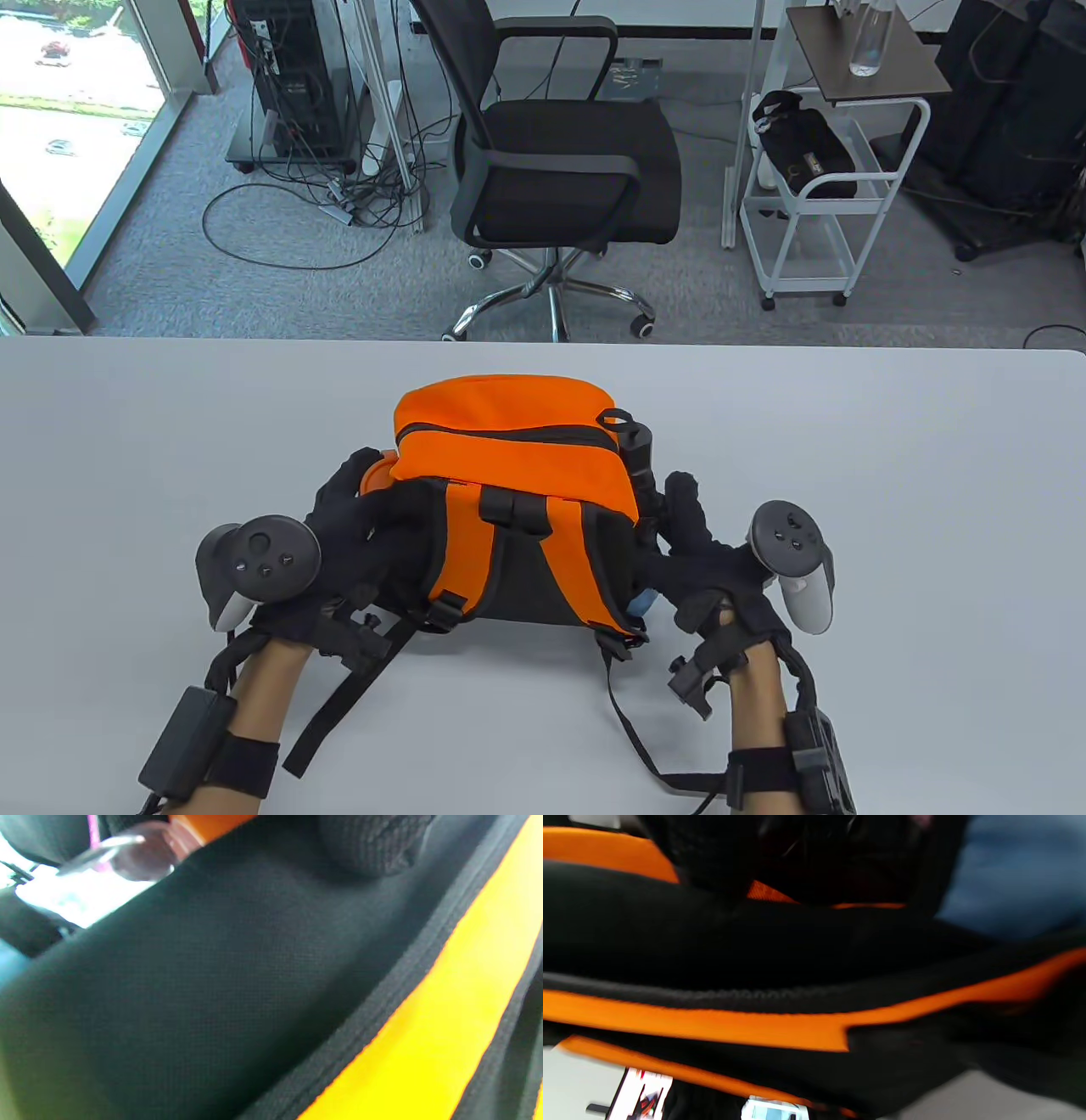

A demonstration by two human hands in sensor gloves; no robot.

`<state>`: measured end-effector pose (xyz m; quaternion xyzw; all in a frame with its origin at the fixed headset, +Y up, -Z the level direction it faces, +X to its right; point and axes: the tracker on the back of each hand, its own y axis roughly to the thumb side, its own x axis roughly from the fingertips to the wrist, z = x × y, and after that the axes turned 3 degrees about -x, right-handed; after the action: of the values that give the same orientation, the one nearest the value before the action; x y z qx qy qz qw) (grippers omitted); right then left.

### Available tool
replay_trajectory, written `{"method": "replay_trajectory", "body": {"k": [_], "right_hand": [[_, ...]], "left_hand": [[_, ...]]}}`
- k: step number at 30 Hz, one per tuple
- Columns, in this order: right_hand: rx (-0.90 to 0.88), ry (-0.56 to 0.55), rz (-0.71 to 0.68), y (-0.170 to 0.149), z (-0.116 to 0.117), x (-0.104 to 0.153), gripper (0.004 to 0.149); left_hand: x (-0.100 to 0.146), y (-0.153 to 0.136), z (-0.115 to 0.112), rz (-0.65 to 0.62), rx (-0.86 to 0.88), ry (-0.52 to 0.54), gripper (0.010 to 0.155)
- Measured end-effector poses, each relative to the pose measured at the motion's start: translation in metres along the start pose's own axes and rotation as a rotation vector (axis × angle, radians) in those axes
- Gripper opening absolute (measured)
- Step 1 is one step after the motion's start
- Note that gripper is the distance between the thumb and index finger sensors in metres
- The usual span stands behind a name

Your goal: Pack school bag

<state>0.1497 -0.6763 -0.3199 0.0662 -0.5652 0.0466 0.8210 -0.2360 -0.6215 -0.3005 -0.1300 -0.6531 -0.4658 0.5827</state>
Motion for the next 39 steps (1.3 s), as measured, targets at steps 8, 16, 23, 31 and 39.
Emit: {"method": "replay_trajectory", "body": {"k": [8, 16, 23, 31, 39], "right_hand": [[0.266, -0.394, -0.228, 0.040, 0.011, -0.005, 0.069], [0.375, 0.075, 0.043, 0.004, 0.014, 0.015, 0.077], [0.476, -0.044, 0.058, 0.017, 0.024, 0.020, 0.089], [0.094, -0.046, 0.031, 0.020, -0.002, 0.051, 0.082], [0.539, -0.363, 0.007, 0.054, -0.022, 0.081, 0.076]], "left_hand": [[-0.008, 0.020, 0.013, 0.214, -0.106, 0.146, 0.055], [0.024, -0.002, -0.002, 0.098, -0.009, -0.048, 0.071], [0.016, -0.006, 0.000, 0.177, -0.038, -0.174, 0.076], [0.035, -0.005, 0.021, 0.011, 0.042, -0.055, 0.074], [0.048, -0.004, 0.058, 0.083, -0.263, 0.018, 0.076]]}}
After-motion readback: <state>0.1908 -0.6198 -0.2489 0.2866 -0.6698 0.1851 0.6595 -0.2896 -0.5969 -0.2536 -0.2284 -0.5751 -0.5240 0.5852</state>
